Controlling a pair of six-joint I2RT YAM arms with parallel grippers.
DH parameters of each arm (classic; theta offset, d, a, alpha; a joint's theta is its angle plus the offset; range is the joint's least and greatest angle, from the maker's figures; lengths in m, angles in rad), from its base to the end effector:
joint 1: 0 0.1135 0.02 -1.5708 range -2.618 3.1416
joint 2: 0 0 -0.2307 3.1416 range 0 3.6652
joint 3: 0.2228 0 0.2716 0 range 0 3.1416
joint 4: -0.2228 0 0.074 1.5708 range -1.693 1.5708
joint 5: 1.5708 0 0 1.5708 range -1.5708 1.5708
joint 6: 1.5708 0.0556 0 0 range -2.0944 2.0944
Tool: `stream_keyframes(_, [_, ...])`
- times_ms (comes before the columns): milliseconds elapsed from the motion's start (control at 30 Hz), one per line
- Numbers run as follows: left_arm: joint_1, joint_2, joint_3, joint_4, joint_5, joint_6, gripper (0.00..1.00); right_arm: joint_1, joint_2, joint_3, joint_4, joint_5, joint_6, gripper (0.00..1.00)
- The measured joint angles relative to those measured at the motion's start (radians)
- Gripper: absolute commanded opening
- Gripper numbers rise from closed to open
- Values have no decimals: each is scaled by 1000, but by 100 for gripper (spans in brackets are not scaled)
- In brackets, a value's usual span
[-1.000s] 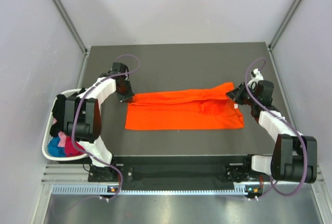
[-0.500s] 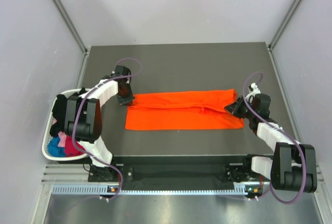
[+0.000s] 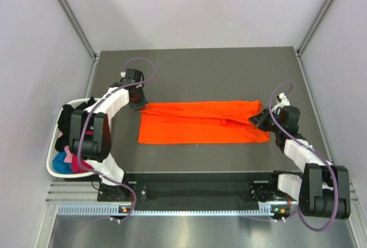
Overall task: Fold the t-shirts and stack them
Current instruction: Fold the tshirt
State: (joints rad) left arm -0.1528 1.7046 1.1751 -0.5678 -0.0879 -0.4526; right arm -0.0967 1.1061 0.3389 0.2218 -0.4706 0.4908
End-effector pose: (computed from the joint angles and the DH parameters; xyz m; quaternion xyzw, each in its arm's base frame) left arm 0.3651 -0.0513 0.1450 -0.1552 0.9587 -0.0291 0.2364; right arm 0.2558 0.0005 0.1150 0.1359 0.8442 0.2926 0.4280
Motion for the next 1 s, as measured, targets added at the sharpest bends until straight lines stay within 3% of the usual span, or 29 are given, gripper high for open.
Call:
stream_keyframes(167, [0,-42,-34,23,-11,-19,0,0,-3,-5,-21,0,-1,0])
stream_keyframes(200, [0,-47,-51,21,-12,-23,7,0,-8,-5,-36,1,-2,1])
stream_keyframes(300, [0,-47,-80,-1,-25,-32,34,0,-27,-4,-96,5,-8,16])
stream_keyframes(367, [-1,-47,-79,-31,-39,-39,40,0,-41,1,-149,15,-12,29])
stream_keyframes(433, [-2,-47,-68,-57,-55,-43,40,0,-52,20,-226,32,-17,34])
stream_keyframes(667, [-54,-62,25,-105,-56,-19,34,1,-104,141,-436,75,-8,33])
stream_keyframes(833, [-75,-52,38,-100,-7,-20,34,11,-98,205,-452,84,6,33])
stream_keyframes(1000, [-71,25,38,-99,-12,-26,28,36,32,256,-447,87,5,32])
